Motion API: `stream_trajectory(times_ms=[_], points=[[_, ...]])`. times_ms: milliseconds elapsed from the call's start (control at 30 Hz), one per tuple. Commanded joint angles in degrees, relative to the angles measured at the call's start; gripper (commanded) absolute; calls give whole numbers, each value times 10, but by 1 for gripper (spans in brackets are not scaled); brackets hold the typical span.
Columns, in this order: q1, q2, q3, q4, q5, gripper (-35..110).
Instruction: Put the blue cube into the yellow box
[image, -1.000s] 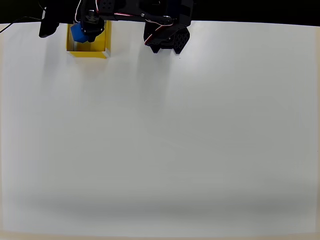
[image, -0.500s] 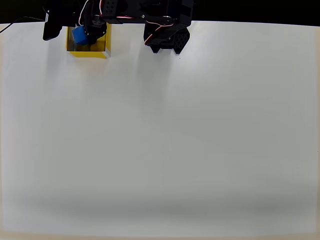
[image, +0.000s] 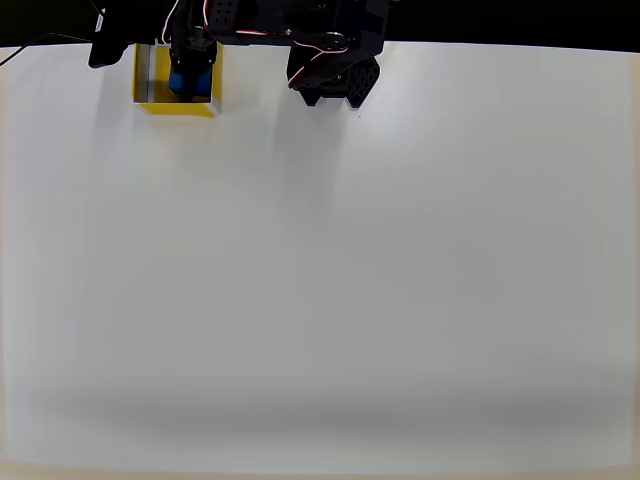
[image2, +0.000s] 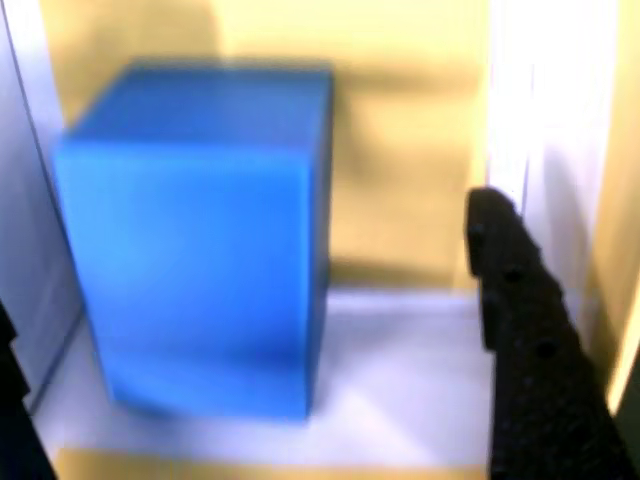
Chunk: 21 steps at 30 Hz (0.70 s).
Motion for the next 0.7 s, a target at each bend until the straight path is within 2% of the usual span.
stream_trajectory(times_ms=[0,100,400,533,667], points=[[8,52,-134,90,-16,52],[7,57,-197,152,-23,52],[-10,80,-295,203,-56,49],[-73,127,-316,221,-28,47],[-181,181,-279,179,21,45]])
